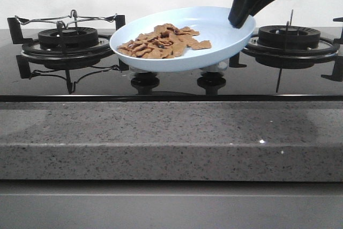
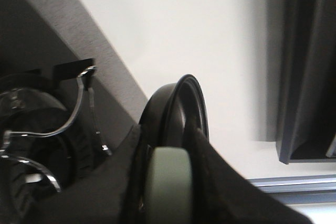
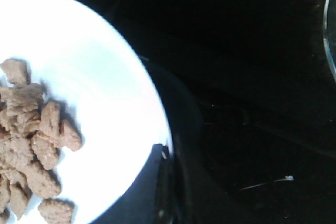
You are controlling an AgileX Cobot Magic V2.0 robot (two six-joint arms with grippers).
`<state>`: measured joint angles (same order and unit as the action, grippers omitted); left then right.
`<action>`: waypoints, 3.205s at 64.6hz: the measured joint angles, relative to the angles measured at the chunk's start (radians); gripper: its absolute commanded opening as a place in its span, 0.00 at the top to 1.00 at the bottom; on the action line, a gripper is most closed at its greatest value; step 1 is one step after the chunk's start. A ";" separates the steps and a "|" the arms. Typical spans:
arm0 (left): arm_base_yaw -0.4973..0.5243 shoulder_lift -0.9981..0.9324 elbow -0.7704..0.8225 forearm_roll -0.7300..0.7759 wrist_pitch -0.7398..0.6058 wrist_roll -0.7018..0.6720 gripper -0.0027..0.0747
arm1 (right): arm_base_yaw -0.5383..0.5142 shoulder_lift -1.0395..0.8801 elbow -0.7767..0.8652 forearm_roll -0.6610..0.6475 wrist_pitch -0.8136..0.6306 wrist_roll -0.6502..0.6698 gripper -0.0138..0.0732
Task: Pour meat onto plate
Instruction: 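Carry the empty pan back and lower it onto its burner with the left gripper, then release the pan handle and withdraw the left gripper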
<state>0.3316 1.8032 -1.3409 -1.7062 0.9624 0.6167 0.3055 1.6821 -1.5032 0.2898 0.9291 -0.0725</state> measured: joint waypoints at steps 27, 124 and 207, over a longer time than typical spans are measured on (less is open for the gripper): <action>0.015 0.049 0.000 0.106 -0.019 0.001 0.99 | 0.000 0.000 0.000 0.000 0.000 0.000 0.91; 0.024 0.051 0.000 0.241 0.047 -0.007 0.25 | 0.000 0.000 0.000 0.000 0.000 0.000 0.91; 0.024 -0.105 0.000 0.495 0.231 -0.018 0.99 | 0.000 0.000 0.000 0.000 0.000 0.000 0.91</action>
<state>0.3560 1.6986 -1.3409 -1.2111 1.1938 0.5991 0.3055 1.6821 -1.5032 0.2898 0.9291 -0.0725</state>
